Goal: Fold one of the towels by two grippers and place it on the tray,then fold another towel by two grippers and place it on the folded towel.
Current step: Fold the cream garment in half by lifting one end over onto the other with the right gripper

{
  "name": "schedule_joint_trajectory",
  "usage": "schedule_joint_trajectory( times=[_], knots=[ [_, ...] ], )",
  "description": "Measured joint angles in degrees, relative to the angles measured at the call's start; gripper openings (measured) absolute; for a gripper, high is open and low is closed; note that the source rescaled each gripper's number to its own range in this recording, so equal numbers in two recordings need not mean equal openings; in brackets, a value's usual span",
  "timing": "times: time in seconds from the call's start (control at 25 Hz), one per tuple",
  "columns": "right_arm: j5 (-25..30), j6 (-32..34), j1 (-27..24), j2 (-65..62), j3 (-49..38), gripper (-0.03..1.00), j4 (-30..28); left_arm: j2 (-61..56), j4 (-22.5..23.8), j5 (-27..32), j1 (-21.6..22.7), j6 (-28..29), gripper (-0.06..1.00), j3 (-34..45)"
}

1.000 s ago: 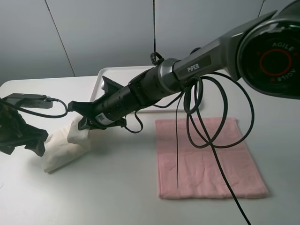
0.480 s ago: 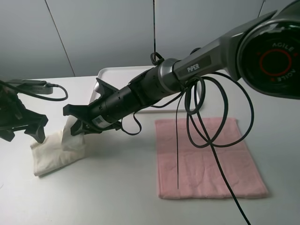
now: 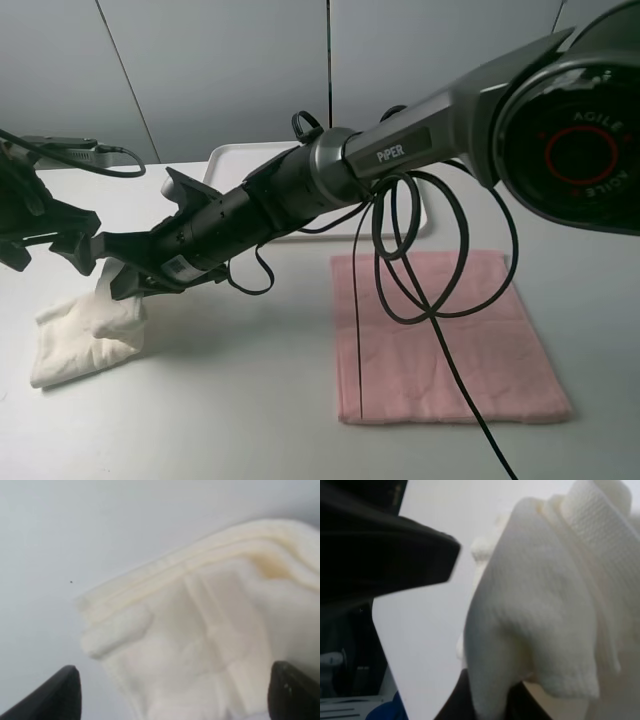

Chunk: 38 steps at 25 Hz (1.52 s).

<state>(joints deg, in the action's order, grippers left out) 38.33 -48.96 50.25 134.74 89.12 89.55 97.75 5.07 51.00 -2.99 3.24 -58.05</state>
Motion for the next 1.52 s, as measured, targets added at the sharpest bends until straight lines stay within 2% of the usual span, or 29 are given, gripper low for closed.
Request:
schedule_joint_trajectory(
  times=[0.24,0.48,0.6,0.76,0.96,1.04,1.16,1.32,1.52],
  knots=[
    [-4.52,4.73,2.78,0.00,0.92,0.05,-3.83,0.00,-0.49,0.21,0.00,-0.50,0.96,0.00],
    [-6.12,9.75,1.63,0.00,0.92,0.05,-8.00,0.00,-0.67,0.33,0.00,-1.09,0.96,0.00],
    [-4.87,10.83,-0.63,0.00,0.92,0.05,-10.08,0.00,-0.76,0.44,0.00,-1.44,0.96,0.00],
    [-0.21,12.26,-5.48,0.00,0.92,0.05,-14.12,0.00,-0.76,0.44,0.00,-1.89,0.96,0.00],
    [4.73,18.35,-12.14,0.00,1.02,0.05,-28.69,0.00,-0.76,0.17,0.00,-3.24,0.96,0.00],
    [5.15,21.82,-12.57,-0.53,1.02,0.05,-38.20,0.00,-0.80,-0.20,0.00,-3.24,0.96,0.00],
    [5.79,25.97,-12.57,-2.69,1.02,0.05,-47.17,0.00,-1.45,-0.84,0.00,-3.24,0.96,0.00],
    [5.66,29.84,-12.57,-5.85,1.02,0.05,-53.29,0.00,-1.81,-1.87,0.00,-3.24,0.96,0.00],
    [6.14,31.57,-12.57,-6.76,1.02,0.05,-54.49,0.00,-1.81,-3.22,0.00,-3.24,0.96,0.00]
  ],
)
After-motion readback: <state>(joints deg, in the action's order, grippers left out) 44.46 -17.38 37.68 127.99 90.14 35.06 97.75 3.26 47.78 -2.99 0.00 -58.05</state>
